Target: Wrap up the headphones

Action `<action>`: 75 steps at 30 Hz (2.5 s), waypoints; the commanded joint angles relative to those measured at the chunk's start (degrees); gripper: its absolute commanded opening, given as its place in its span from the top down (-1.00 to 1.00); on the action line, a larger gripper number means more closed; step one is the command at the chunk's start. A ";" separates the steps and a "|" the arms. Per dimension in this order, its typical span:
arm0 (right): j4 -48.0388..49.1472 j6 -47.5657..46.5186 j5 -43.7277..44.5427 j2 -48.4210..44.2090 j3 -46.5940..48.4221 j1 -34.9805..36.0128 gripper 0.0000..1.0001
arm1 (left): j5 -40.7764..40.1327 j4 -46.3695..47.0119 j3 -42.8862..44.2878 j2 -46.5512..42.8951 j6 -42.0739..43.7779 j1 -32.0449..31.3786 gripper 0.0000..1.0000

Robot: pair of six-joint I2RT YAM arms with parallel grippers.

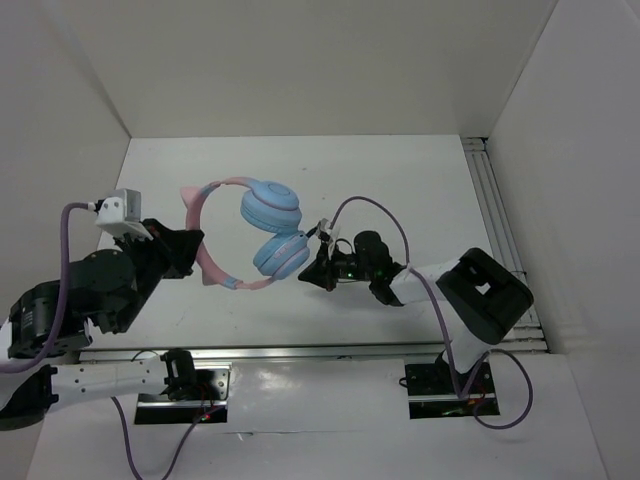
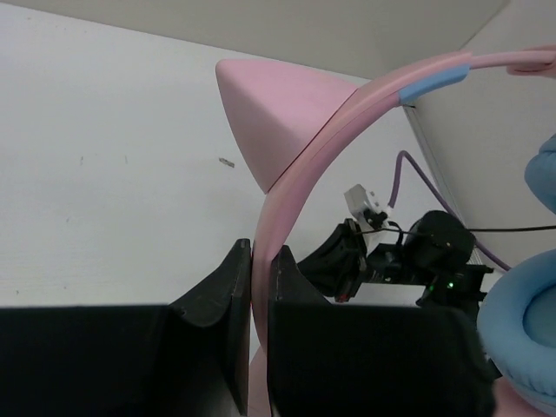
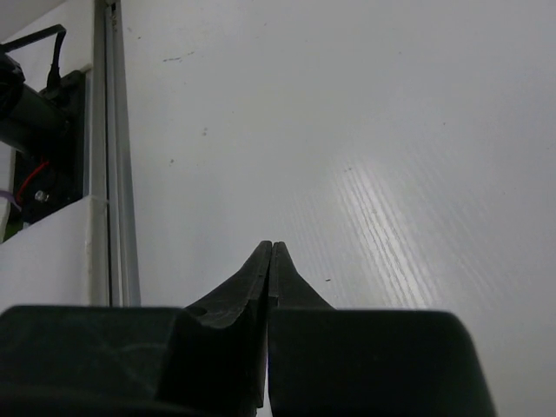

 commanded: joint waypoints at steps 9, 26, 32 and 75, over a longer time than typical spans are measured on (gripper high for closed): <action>-19.27 -2.21 38.65 -26.83 -0.74 2.86 1.00 | -18.33 -28.14 12.54 8.88 -26.69 2.40 1.00; -62.44 -5.20 65.23 -45.49 21.48 12.35 1.00 | 8.29 -1.33 -2.40 34.96 11.83 32.48 1.00; -68.34 -9.68 59.07 -40.75 27.20 13.75 0.97 | 36.17 8.14 -5.47 40.61 25.00 31.69 1.00; -61.67 -14.51 53.26 -35.82 19.48 28.01 0.94 | 45.22 19.41 -17.08 3.17 36.18 -2.59 1.00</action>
